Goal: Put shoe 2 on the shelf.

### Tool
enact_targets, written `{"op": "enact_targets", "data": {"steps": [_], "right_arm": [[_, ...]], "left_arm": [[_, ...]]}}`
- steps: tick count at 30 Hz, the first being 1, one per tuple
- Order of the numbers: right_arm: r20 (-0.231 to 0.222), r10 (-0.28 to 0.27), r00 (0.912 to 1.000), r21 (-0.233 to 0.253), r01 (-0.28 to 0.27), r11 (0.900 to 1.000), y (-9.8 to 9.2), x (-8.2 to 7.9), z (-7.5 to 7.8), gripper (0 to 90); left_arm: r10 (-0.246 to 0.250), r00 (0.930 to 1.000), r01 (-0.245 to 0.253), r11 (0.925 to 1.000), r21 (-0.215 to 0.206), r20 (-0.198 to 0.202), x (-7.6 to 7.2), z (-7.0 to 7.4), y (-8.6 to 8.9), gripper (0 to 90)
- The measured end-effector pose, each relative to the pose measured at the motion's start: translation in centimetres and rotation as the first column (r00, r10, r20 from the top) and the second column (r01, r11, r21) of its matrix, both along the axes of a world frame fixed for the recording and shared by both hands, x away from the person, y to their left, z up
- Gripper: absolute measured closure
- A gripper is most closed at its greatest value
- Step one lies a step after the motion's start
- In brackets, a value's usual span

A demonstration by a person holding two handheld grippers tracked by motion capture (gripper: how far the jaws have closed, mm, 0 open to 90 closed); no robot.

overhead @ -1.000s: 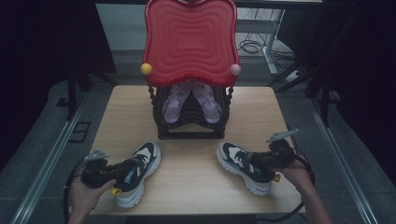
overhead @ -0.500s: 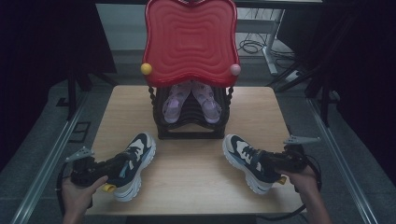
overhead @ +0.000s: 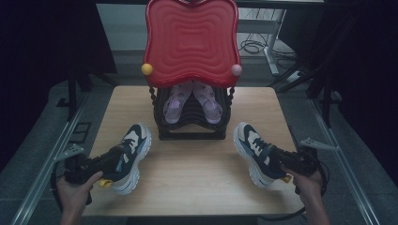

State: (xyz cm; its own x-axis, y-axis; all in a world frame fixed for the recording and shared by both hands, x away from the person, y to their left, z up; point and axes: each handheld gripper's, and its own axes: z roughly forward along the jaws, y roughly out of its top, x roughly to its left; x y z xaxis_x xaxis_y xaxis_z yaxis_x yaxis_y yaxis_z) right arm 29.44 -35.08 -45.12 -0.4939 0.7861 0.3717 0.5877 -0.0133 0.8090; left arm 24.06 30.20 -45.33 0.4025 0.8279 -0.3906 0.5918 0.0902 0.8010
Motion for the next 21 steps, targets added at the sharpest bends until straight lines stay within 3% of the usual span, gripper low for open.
{"op": "enact_targets", "data": {"steps": [11, 21], "right_arm": [[0.05, -0.075, 0.9959, 0.085, 0.071, 0.994, -0.2, 0.3, 0.4, 74.2], [0.087, -0.102, 0.991, 0.113, 0.091, 0.989, 0.3, 0.9, 1.2, 74.2]], "left_arm": [[0.01, 0.9982, -0.007, 0.9991, -0.041, 0.059, 0.9, 1.0, -0.1, 72.5], [0.034, 0.9952, -0.027, 0.9963, -0.081, 0.091, 2.1, 2.2, 0.3, 72.5]]}}
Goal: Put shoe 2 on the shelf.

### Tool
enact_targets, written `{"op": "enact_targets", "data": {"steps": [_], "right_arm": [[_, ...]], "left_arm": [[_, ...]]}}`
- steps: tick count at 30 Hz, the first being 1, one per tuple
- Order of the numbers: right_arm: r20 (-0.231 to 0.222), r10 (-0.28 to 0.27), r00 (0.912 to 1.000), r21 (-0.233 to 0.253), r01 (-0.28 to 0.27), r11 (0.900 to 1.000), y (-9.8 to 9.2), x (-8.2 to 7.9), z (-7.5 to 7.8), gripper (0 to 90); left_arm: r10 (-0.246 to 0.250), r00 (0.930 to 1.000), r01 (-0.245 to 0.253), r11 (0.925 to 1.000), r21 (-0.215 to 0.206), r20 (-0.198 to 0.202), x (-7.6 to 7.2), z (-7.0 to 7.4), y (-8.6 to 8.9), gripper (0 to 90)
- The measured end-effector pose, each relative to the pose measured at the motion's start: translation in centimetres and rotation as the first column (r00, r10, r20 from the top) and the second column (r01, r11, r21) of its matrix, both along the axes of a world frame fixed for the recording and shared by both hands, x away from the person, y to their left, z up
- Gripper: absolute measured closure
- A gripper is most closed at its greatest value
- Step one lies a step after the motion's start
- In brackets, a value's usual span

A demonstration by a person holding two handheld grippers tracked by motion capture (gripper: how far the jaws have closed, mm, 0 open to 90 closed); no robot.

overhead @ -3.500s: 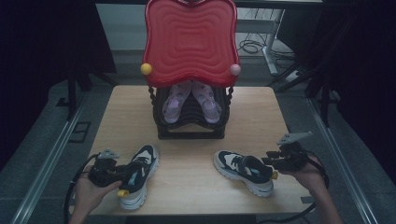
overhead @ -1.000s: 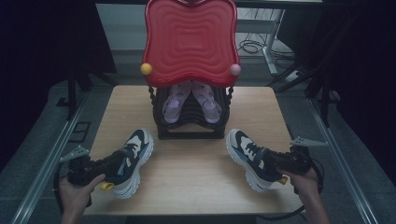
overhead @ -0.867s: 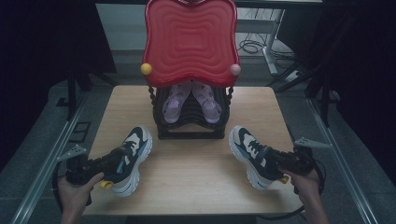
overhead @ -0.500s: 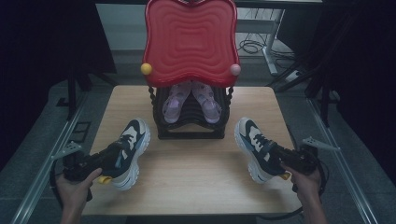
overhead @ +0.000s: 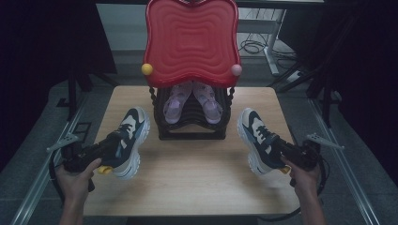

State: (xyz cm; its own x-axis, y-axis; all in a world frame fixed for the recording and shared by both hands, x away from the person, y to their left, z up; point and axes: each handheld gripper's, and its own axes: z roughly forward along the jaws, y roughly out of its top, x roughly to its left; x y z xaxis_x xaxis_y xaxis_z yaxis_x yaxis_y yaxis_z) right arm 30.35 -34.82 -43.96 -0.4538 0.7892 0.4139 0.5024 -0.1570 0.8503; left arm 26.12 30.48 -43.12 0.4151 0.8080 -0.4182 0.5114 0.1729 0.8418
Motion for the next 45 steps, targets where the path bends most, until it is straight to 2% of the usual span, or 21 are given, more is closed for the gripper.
{"op": "enact_targets", "data": {"steps": [5, 8, 14, 20, 25, 39, 43, 45], "right_arm": [[0.006, -0.019, 0.9998, 0.012, 0.019, 1.0, 0.0, 0.6, 0.3, 74.2], [0.005, -0.027, 0.9996, 0.04, 0.026, 0.999, -0.1, 0.7, 0.4, 74.3], [0.012, -0.041, 0.9991, 0.042, 0.04, 0.998, -0.3, 0.8, 0.7, 74.2], [0.02, -0.053, 0.9984, 0.071, 0.051, 0.996, -0.7, 1.1, 0.9, 74.2], [0.034, -0.069, 0.997, 0.088, 0.066, 0.994, -0.8, 1.4, 1.6, 74.3], [0.062, -0.086, 0.9944, 0.114, 0.078, 0.99, -0.4, 2.6, 2.9, 74.2], [0.065, -0.097, 0.9932, 0.142, 0.087, 0.986, -0.3, 3.1, 3.0, 74.2], [0.07, -0.102, 0.9923, 0.148, 0.091, 0.985, -0.1, 3.4, 3.0, 74.2]], "left_arm": [[0.011, 0.9998, -0.011, 0.9999, -0.013, 0.019, 0.2, 0.7, 0.4, 72.5], [0.01, 0.9993, -0.009, 0.9999, -0.008, 0.036, 0.4, 1.3, 0.4, 72.5], [0.018, 0.9984, -0.017, 0.9997, -0.019, 0.053, 0.7, 1.9, 0.7, 72.5], [0.018, 0.9976, -0.013, 0.9973, -0.072, 0.067, 1.1, 2.1, 0.8, 72.5], [0.025, 0.9963, -0.018, 0.9967, -0.079, 0.082, 1.4, 2.7, 0.8, 72.5], [0.062, 0.9927, -0.051, 0.9932, -0.104, 0.103, 2.4, 4.0, 1.5, 72.5], [0.068, 0.9919, -0.053, 0.9898, -0.132, 0.108, 2.7, 3.9, 1.6, 72.5], [0.069, 0.9914, -0.054, 0.9902, -0.129, 0.111, 2.9, 4.1, 1.6, 72.5]]}}
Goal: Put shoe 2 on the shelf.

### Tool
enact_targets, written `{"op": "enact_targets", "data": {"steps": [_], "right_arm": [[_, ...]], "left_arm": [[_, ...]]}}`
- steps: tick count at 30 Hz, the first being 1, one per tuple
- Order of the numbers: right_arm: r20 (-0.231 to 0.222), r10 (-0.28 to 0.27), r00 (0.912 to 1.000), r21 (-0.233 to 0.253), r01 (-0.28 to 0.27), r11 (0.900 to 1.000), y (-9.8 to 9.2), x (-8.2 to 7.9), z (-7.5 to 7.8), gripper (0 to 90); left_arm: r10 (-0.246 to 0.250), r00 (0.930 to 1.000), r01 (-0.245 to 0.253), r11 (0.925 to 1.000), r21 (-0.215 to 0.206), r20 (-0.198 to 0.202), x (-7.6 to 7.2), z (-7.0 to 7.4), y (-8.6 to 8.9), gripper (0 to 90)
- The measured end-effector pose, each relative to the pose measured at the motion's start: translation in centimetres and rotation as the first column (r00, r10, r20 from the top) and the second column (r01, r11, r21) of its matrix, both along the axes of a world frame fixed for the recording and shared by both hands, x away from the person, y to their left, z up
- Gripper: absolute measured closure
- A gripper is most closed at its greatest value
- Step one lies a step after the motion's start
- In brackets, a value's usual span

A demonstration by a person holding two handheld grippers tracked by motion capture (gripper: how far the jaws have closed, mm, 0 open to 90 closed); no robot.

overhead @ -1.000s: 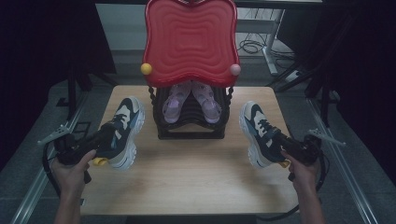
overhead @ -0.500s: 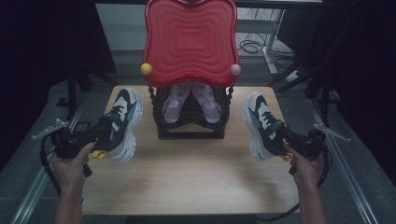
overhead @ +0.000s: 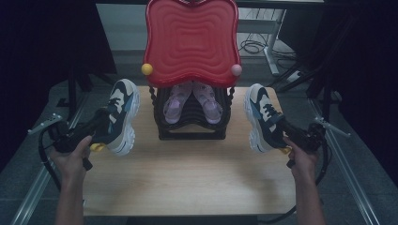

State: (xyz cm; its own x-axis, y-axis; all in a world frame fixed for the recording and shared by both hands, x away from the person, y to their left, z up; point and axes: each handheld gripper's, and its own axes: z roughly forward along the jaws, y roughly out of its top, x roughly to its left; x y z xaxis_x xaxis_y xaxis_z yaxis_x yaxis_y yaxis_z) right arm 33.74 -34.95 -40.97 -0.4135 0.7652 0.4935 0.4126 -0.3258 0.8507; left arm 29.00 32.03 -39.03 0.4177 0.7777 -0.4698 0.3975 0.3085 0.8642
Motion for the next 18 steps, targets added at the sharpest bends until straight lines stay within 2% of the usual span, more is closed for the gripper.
{"op": "enact_targets", "data": {"steps": [14, 18], "right_arm": [[0.042, -0.028, 0.9987, 0.017, 0.027, 0.999, 0.3, 0.9, 2.2, 74.3], [0.038, -0.031, 0.9988, 0.018, 0.03, 0.999, 0.5, 1.0, 2.8, 74.2]], "left_arm": [[0.01, 0.9998, -0.01, 0.9999, 0.001, 0.02, 1.2, 1.6, -0.1, 72.4], [0.014, 0.9996, -0.014, 0.9999, 0.006, 0.026, 1.3, 2.0, 0.0, 72.4]]}}
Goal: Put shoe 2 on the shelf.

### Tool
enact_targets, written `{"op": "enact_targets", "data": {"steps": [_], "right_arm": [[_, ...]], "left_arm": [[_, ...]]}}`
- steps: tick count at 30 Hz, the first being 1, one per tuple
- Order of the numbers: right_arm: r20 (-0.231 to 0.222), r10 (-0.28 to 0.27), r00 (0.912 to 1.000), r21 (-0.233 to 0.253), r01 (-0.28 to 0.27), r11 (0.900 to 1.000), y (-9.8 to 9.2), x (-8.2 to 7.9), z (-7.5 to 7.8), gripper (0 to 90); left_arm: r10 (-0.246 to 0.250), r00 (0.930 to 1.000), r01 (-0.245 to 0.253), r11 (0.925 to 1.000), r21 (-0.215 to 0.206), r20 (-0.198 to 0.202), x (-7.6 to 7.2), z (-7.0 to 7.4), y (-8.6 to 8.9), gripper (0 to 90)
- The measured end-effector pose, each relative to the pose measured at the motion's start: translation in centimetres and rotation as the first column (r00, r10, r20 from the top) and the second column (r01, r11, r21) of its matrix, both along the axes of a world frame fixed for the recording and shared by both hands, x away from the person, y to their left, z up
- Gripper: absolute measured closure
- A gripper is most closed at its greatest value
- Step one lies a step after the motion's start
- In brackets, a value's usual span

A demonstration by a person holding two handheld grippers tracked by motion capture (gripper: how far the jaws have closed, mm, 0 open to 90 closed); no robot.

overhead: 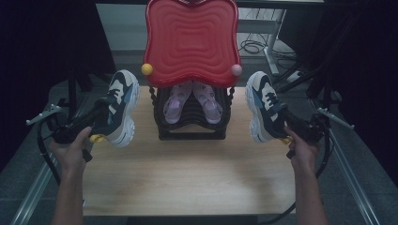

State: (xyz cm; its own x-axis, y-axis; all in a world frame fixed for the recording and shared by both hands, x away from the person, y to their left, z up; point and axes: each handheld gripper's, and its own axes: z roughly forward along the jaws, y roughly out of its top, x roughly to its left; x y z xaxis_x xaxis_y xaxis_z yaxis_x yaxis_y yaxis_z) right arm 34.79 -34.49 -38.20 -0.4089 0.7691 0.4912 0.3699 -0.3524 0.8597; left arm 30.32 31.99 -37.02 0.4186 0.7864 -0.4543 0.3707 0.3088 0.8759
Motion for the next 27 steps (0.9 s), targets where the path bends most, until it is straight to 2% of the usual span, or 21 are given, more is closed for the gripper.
{"op": "enact_targets", "data": {"steps": [9, 20, 27], "right_arm": [[0.035, -0.003, 0.9994, 0.008, 0.003, 1.0, 0.1, 0.0, 1.8, 74.2], [0.05, -0.006, 0.9987, 0.023, 0.004, 1.0, 0.4, 0.0, 2.8, 74.1], [0.06, -0.006, 0.9982, 0.02, 0.005, 1.0, 0.5, 0.1, 3.4, 74.1]], "left_arm": [[0.001, 0.9997, 0.0, 0.9996, -0.027, 0.022, 0.2, 1.1, 0.5, 72.4], [0.01, 0.9988, -0.008, 0.9991, -0.042, 0.048, 0.3, 2.3, 0.8, 72.3], [0.007, 0.999, -0.005, 0.9991, -0.043, 0.043, 0.7, 2.6, 0.9, 72.2]]}}
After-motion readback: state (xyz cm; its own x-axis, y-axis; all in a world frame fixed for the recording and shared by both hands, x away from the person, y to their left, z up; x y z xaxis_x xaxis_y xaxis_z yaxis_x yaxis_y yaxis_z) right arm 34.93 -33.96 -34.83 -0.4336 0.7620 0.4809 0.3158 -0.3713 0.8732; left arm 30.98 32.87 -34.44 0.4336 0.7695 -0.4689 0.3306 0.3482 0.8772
